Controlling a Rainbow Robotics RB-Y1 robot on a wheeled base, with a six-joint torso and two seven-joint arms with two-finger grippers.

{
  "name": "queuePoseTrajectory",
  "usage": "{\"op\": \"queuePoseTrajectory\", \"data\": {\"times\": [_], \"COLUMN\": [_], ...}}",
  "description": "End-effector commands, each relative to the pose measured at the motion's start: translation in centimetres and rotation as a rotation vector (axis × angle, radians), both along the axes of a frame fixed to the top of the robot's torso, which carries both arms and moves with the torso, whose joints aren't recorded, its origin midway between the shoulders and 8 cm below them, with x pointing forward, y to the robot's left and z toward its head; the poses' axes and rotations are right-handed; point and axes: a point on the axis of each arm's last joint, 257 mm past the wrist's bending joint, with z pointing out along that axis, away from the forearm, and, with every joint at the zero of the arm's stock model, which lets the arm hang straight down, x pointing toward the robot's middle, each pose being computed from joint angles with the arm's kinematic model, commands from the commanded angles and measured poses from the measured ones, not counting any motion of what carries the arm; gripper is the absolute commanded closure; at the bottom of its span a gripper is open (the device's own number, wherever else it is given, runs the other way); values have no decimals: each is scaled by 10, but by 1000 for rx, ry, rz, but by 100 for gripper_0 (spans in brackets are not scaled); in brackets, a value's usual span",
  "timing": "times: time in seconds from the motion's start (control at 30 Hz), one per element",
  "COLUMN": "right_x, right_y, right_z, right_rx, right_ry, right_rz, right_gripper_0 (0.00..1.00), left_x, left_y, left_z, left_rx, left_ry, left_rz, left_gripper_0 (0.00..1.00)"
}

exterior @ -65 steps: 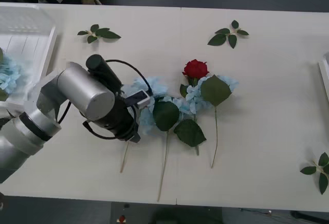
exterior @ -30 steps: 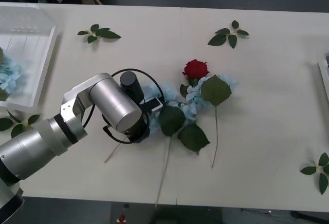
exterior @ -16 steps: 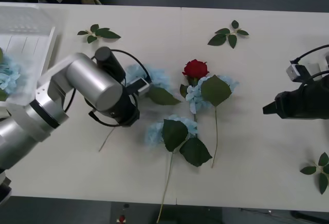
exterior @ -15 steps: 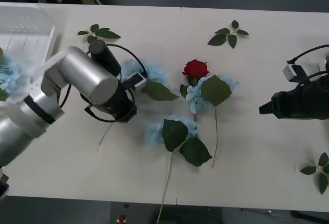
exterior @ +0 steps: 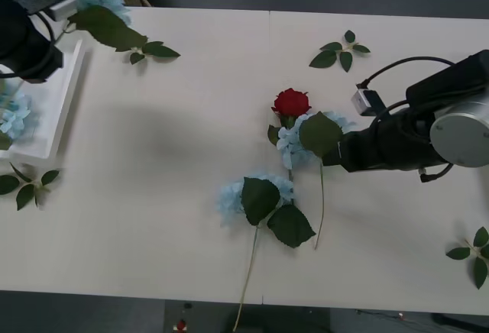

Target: Put the red flowers into the right box and the blue flowers into the left box

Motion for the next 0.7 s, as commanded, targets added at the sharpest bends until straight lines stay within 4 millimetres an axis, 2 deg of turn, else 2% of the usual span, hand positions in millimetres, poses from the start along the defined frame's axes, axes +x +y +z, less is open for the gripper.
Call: {"op": "queuePoseTrajectory", "data": {"times": [0.03, 0.1, 0.13, 0.23, 0.3, 0.43, 0.47, 0.5, 0.63, 0.67, 0.7], "right_x": [20, 21, 25, 31, 34, 38, 38, 39, 38, 37, 36], "right_y": [14, 15, 16, 15, 13, 10, 10, 9, 9, 9, 8], "right_z": [3, 3, -3, -9, -11, -18, -18, -22, -31, -33, -35], "right_rx": [15, 12, 9, 15, 9, -17, -17, -33, -49, -52, -58], "right_ry": [0, 1, 16, 33, 39, 51, 51, 54, 59, 62, 64], "right_rz": [-33, -31, -44, -67, -71, -72, -72, -65, -60, -59, -55], "right_gripper_0": [12, 12, 12, 12, 12, 12, 12, 12, 12, 12, 12], "left_x": [16, 17, 23, 36, 41, 47, 47, 51, 54, 53, 53], "left_y": [62, 70, 93, 128, 145, 180, 180, 194, 211, 213, 213], "left_z": [41, 43, 45, 47, 46, 32, 32, 23, 5, 3, 1], "left_rx": [200, 216, 259, 316, 342, 378, 378, 384, 372, 370, 368], "left_ry": [-79, -87, -104, -144, -160, -161, -161, -166, -157, -152, -149], "left_rz": [27, 39, 84, 152, 181, 236, 236, 249, 267, 270, 270], "left_gripper_0": [100, 100, 100, 100, 100, 100, 100, 100, 100, 99, 90]}}
